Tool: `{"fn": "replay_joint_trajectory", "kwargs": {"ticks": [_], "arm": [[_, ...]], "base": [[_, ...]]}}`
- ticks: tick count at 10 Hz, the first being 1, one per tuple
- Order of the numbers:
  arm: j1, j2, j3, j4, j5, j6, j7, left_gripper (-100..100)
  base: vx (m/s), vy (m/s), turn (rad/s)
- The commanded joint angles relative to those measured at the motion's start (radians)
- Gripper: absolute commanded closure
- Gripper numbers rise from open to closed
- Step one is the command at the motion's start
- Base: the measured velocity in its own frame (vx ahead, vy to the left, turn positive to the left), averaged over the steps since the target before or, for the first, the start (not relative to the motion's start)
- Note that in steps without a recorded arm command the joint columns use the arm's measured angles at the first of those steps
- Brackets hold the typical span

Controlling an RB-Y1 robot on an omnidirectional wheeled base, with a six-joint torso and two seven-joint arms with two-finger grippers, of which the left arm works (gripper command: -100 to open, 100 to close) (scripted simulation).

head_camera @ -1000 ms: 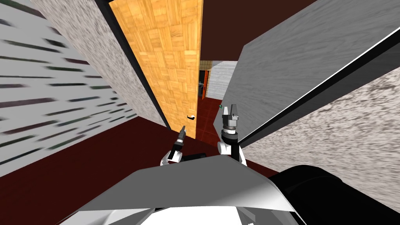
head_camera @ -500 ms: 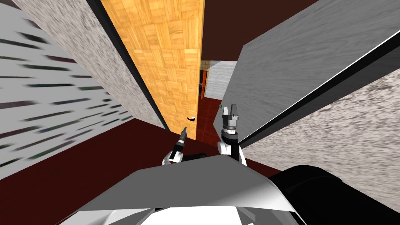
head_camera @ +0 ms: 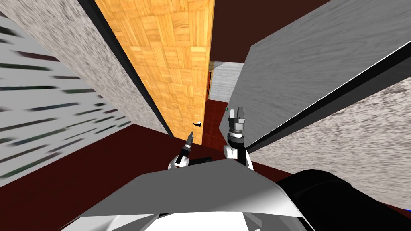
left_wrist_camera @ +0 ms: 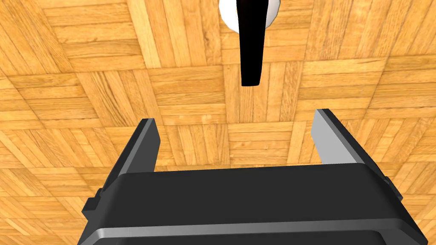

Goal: Push the door open

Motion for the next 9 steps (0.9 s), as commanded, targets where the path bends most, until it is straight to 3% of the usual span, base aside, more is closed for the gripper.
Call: {"fn": "replay_joint_trajectory", "kwargs": {"ticks": [1,4,5,6,9], "arm": [[-0.013,-0.006,-0.005,0.031,0.004,-0.007,0.002,-100],[-0.038,-0.025,-0.023,0.096,0.014,-0.014,0.002,-100],[-0.034,-0.024,-0.019,0.085,0.012,-0.015,0.000,-100],[-0.034,-0.002,-0.017,0.090,0.013,-0.018,0.000,-100],[-0.033,0.013,-0.013,0.095,0.015,-0.024,0.000,-100]], "base": [[0.063,0.048,-0.049],[0.089,0.077,-0.077],[0.047,0.042,-0.017],[0.115,-0.040,-0.032],[0.176,-0.055,-0.021]]}}
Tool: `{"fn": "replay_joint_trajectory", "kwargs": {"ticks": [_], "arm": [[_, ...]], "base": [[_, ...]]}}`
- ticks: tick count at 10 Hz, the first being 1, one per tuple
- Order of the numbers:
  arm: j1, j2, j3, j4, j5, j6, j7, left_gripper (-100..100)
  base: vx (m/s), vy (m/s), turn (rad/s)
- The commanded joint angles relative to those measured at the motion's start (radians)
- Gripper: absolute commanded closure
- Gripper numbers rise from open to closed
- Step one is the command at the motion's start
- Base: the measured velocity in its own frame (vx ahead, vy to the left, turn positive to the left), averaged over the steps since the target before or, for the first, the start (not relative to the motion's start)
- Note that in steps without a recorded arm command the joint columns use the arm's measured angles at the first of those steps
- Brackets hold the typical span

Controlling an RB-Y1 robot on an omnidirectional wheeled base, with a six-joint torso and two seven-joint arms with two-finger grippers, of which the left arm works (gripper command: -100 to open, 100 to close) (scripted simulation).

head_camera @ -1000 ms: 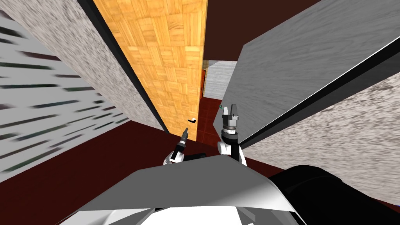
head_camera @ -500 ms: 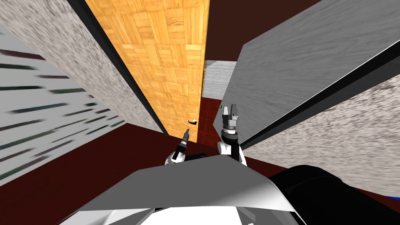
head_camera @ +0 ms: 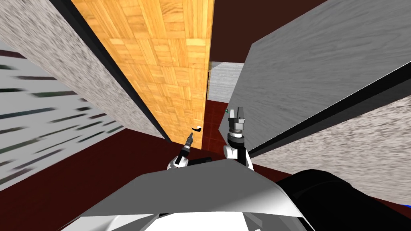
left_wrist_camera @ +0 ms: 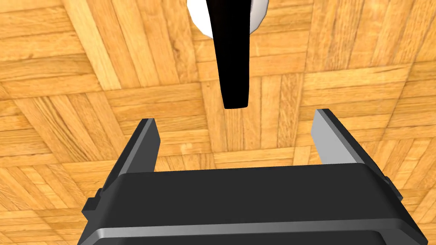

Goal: Push the door open

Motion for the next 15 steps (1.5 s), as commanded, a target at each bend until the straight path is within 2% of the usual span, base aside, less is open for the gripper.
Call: {"fn": "replay_joint_trajectory", "kwargs": {"ticks": [1,3,5,6,7,12,13,15], "arm": [[0.007,0.006,0.002,-0.011,0.001,0.003,-0.002,-100],[0.008,-0.002,0.005,-0.007,0.002,-0.002,-0.001,-100],[0.008,-0.025,0.008,-0.003,0.004,-0.006,-0.001,-100],[0.014,-0.015,0.007,-0.016,0.003,0.000,-0.002,-100],[0.014,-0.015,0.007,-0.016,0.003,0.000,-0.002,100],[0.014,-0.015,0.007,-0.016,0.003,0.000,-0.002,100],[0.008,-0.004,0.024,-0.015,0.008,0.001,-0.005,100],[0.006,0.004,0.039,-0.012,0.011,0.000,-0.008,100]], "base": [[0.209,-0.070,-0.029],[0.187,-0.083,-0.025],[0.183,-0.065,-0.025],[0.077,-0.020,0.000],[-0.010,0.001,0.004],[-0.007,0.005,-0.004],[0.106,-0.072,0.021],[0.141,-0.075,0.031]]}}
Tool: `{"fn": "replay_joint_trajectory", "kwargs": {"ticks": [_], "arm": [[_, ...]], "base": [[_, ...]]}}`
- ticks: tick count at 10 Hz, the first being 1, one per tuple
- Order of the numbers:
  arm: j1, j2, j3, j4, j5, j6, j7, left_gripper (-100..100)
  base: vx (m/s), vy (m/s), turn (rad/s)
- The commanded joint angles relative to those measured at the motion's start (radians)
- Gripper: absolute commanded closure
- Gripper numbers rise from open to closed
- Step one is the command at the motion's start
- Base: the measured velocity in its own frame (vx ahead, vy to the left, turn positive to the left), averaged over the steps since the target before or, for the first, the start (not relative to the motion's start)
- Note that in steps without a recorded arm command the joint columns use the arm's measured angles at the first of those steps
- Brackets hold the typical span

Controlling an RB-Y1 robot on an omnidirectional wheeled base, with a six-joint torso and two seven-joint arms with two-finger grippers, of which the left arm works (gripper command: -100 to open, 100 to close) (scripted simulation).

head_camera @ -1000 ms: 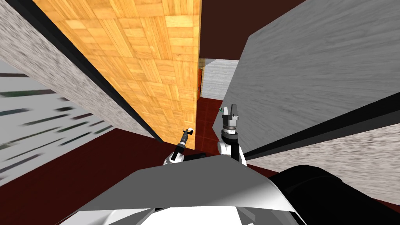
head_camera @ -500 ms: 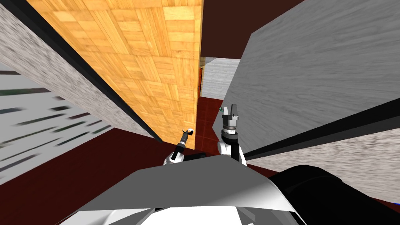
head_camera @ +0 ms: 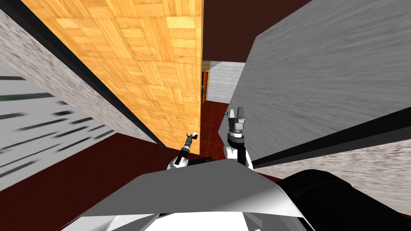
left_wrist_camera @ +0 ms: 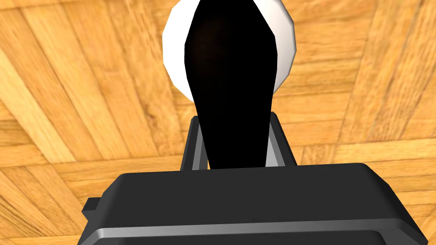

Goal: Push the door open

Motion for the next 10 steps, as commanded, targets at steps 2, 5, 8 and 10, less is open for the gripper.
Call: {"fn": "replay_joint_trajectory", "kwargs": {"ticks": [2,5,8,10], "arm": [[-0.003,0.020,0.032,-0.018,0.008,0.001,-0.006,100],[-0.007,0.030,0.061,-0.013,0.015,0.000,-0.012,100],[-0.011,0.037,0.095,-0.007,0.023,-0.001,-0.019,100],[-0.013,0.040,0.113,-0.004,0.028,-0.001,-0.023,100]], "base": [[0.168,-0.101,0.041],[0.137,-0.087,0.041],[0.106,-0.092,0.045],[0.119,-0.103,0.033]]}}
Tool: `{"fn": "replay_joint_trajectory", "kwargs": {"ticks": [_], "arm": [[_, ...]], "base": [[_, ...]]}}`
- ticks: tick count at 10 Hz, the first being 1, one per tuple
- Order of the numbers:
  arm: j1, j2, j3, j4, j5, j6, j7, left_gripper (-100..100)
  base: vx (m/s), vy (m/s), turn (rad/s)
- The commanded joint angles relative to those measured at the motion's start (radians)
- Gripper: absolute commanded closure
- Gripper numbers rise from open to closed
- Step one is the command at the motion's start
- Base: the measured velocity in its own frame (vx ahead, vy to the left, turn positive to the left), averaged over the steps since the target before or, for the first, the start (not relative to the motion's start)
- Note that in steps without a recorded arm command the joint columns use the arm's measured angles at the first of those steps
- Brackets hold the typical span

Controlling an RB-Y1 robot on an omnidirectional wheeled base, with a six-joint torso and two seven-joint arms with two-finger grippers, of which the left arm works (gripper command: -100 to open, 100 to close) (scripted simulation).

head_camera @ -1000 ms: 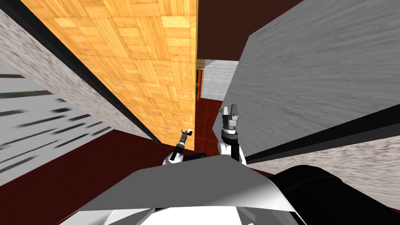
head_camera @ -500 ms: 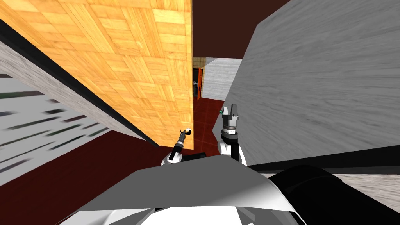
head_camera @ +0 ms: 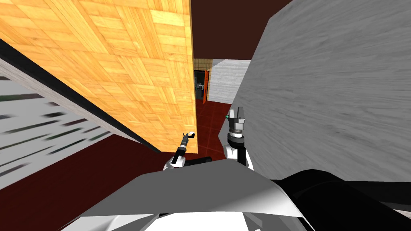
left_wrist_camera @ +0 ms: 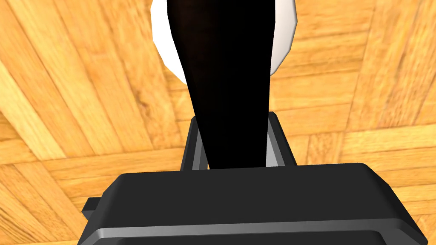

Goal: Push the door open

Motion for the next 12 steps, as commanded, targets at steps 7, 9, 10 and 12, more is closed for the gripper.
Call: {"fn": "replay_joint_trajectory", "kwargs": {"ticks": [7,9,10,12], "arm": [[-0.023,0.010,0.094,0.026,0.024,-0.013,-0.015,100],[-0.027,0.003,0.128,0.032,0.032,-0.014,-0.022,100],[-0.029,-0.001,0.144,0.034,0.036,-0.015,-0.025,100],[-0.032,-0.011,0.172,0.039,0.043,-0.016,-0.031,100]], "base": [[0.119,-0.105,0.059],[0.139,-0.105,0.056],[0.177,-0.162,0.095],[0.181,-0.185,0.105]]}}
